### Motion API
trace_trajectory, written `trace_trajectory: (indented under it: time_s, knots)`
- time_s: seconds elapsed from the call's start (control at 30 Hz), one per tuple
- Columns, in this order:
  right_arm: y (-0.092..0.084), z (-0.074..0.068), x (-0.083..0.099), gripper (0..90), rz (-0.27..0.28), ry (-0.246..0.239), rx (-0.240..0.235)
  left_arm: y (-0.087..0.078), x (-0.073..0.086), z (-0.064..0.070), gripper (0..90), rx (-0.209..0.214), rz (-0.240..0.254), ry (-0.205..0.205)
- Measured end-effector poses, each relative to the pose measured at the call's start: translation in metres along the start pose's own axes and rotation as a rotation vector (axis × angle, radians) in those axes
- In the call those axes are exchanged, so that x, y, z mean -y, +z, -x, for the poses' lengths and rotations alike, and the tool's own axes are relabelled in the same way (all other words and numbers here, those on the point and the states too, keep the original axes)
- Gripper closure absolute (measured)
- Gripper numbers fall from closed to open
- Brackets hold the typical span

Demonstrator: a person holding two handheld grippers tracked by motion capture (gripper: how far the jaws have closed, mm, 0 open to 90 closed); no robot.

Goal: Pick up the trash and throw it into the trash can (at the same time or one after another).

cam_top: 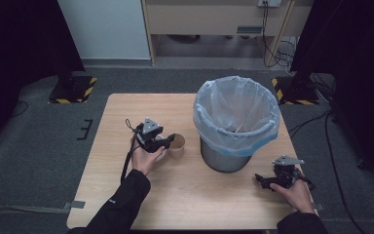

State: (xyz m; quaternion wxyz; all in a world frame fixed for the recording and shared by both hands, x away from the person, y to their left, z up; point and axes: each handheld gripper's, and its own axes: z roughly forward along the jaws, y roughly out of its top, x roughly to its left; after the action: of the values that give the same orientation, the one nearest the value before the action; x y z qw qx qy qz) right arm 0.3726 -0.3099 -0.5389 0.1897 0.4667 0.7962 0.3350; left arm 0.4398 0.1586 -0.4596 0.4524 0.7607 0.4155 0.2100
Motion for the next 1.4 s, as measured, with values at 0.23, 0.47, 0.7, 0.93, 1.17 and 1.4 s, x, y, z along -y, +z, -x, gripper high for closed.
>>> trace_trajectory:
  time_s: [0.23,0.47,0.7,0.93,1.17,1.4]
  knots:
    - [0.0,0.0,0.0,2.7,0.0,0.0,0.0,0.009,0.009,-0.005,46.9,0.007,-0.043,-0.033]
    - [0.0,0.0,0.0,2.7,0.0,0.0,0.0,0.016,0.013,-0.003,60.8,0.022,-0.078,-0.06]
    - [0.0,0.0,0.0,2.7,0.0,0.0,0.0,0.02,0.014,0.0,75.9,0.022,-0.106,-0.061]
    - [0.0,0.0,0.0,2.7,0.0,0.0,0.0,0.02,0.013,0.002,82.4,0.029,-0.11,-0.053]
    - [0.0,0.0,0.0,2.7,0.0,0.0,0.0,0.015,0.008,0.005,83.7,0.047,-0.086,-0.06]
    - [0.0,0.0,0.0,2.7,0.0,0.0,0.0,0.002,-0.001,0.006,84.0,0.055,-0.038,-0.056]
